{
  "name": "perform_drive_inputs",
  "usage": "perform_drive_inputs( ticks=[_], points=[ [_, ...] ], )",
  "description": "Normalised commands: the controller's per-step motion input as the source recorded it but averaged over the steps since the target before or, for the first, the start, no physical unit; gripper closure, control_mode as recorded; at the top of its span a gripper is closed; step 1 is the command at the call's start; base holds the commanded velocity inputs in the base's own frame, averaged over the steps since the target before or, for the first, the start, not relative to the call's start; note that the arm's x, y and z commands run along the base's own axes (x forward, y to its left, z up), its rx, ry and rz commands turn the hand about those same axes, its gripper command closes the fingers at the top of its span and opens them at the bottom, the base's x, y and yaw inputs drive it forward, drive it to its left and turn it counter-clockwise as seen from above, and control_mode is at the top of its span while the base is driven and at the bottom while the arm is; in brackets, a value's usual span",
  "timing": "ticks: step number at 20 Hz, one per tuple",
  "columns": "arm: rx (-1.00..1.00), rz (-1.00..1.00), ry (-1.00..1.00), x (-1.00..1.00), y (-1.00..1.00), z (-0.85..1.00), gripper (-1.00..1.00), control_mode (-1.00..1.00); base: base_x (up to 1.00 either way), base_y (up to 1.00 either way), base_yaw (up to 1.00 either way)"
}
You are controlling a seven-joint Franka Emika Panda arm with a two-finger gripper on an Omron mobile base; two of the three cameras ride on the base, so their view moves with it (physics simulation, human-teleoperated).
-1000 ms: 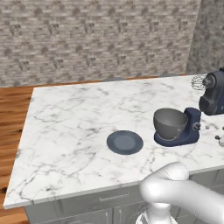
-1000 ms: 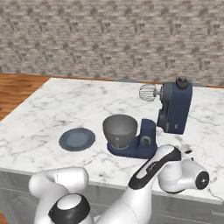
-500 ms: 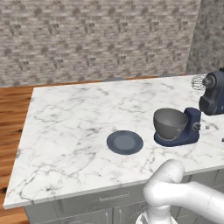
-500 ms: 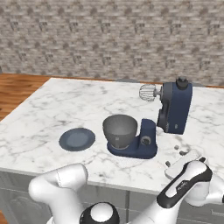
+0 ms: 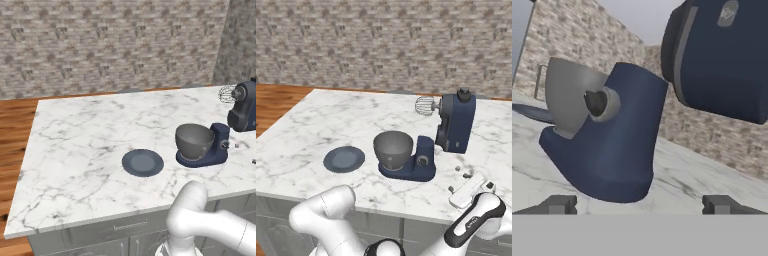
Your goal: Add butter and sugar cubes to the stand mixer bowl and then turn on the stand mixer to begin making frosting.
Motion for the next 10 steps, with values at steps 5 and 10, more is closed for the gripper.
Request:
perform_drive_inputs(
  ticks=[5,10],
  points=[
    [0.0,-0.04,0.0,0.3,0.28,-0.14,-1.0,-1.0,0.0,0.0,0.0],
    [-0.01,-0.05,0.0,0.36,0.16,0.0,-1.0,-1.0,0.0,0.0,0.0]
  ],
)
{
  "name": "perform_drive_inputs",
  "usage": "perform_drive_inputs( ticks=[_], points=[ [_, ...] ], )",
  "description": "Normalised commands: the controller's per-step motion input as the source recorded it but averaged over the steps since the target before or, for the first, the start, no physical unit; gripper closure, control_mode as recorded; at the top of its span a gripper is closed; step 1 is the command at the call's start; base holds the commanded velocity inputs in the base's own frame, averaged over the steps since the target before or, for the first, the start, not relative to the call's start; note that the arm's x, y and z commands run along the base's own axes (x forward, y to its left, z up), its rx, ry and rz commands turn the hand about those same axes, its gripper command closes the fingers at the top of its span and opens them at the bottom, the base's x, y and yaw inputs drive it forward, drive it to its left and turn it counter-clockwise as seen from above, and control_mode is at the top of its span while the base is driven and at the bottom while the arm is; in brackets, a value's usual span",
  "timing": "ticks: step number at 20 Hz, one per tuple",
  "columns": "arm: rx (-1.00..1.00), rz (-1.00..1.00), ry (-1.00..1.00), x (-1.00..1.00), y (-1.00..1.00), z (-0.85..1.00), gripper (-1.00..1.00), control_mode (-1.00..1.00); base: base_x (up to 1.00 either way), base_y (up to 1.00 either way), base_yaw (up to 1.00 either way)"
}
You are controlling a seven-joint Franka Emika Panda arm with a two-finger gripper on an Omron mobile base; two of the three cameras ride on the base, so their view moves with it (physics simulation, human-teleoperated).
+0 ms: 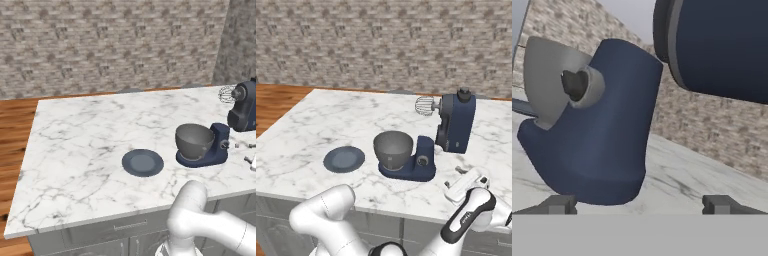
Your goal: Add butter and sugar cubes to the stand mixer bowl and then turn on the stand mixer to begin making frosting.
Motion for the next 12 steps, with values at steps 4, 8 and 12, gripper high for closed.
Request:
perform_drive_inputs(
  ticks=[4,8,12],
  points=[
    [0.0,0.0,0.0,0.28,0.0,0.0,-1.0,-1.0,0.0,0.0,0.0],
    [0.0,0.0,0.0,0.29,-0.01,-0.02,-1.0,-1.0,0.0,0.0,0.0],
    [0.0,0.0,0.0,0.11,-0.08,-0.01,-1.0,-1.0,0.0,0.0,0.0]
  ],
)
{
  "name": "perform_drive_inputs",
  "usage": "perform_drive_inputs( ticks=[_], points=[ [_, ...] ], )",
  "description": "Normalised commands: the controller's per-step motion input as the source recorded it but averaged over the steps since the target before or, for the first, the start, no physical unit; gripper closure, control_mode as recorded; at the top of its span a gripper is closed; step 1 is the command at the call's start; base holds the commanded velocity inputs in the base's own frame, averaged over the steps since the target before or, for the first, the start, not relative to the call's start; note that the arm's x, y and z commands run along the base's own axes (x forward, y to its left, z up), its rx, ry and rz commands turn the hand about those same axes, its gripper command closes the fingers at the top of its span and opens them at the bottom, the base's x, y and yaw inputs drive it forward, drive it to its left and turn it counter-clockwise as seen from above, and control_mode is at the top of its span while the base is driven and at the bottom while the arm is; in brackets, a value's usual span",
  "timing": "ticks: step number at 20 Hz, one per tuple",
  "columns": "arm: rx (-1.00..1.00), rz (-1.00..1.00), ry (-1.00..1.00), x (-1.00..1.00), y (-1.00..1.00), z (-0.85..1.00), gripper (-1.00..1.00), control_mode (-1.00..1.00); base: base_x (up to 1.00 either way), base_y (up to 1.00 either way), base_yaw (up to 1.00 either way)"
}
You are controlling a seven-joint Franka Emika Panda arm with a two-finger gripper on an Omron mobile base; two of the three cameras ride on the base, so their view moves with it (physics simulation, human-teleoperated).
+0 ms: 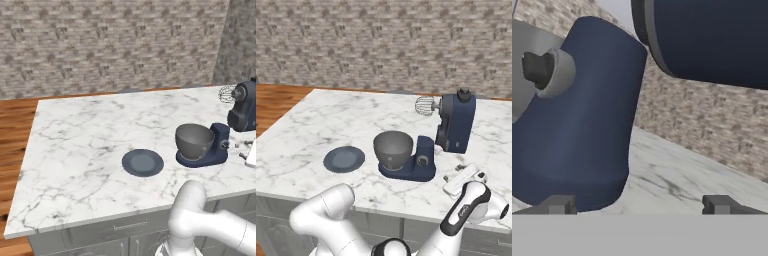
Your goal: Add butter and sugar cubes to the stand mixer bowl and then turn on the stand mixer to begin making frosting.
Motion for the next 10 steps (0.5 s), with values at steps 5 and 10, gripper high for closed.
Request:
perform_drive_inputs(
  ticks=[5,10],
  points=[
    [0.0,0.0,0.03,0.08,-0.14,0.0,-1.0,-1.0,0.0,0.0,0.0],
    [0.0,0.0,0.07,0.11,-0.03,-0.01,-1.0,-1.0,0.0,0.0,0.0]
  ],
)
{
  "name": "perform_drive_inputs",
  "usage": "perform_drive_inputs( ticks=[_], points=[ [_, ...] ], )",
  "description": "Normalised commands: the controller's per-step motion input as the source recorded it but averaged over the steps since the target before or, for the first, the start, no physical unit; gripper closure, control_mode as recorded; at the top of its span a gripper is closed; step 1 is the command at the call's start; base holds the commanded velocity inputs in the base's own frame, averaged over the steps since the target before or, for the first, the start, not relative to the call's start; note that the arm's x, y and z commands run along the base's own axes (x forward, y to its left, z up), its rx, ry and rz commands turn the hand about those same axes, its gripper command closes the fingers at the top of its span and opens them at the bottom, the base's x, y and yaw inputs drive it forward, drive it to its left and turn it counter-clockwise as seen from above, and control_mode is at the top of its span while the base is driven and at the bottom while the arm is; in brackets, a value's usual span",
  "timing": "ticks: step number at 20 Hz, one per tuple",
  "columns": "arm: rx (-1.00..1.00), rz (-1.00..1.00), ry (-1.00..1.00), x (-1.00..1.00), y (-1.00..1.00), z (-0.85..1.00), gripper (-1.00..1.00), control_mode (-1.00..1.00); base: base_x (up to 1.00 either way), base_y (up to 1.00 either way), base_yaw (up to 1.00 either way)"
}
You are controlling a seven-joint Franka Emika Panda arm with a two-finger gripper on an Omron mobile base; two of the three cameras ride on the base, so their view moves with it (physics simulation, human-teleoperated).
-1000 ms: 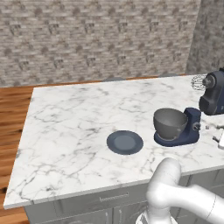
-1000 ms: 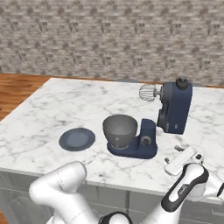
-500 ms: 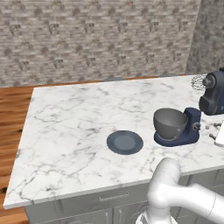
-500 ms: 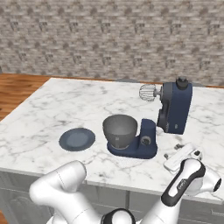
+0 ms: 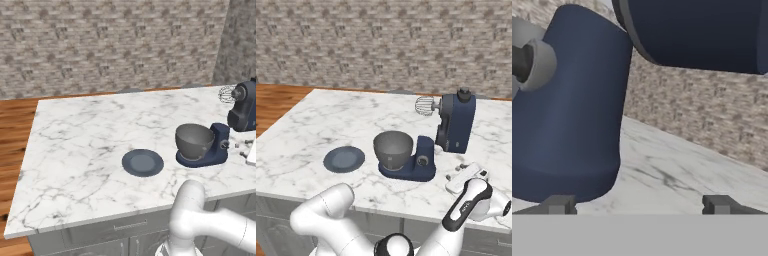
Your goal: Add butter and sugar cubes to the stand mixer bowl and then turn on the stand mixer to begin making frosting.
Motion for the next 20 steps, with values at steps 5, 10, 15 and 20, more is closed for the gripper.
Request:
perform_drive_inputs(
  ticks=[5,10,15,20],
  points=[
    [0.0,0.0,0.1,0.16,0.0,-0.09,-1.0,-1.0,0.0,0.0,0.0],
    [-0.01,0.0,0.07,0.19,0.0,-0.09,-1.0,-1.0,0.0,0.0,0.0],
    [0.0,0.0,0.01,0.24,-0.04,-0.01,-1.0,-1.0,0.0,0.0,0.0],
    [0.0,0.02,0.0,0.16,-0.11,-0.03,-1.0,-1.0,0.0,0.0,0.0]
  ],
)
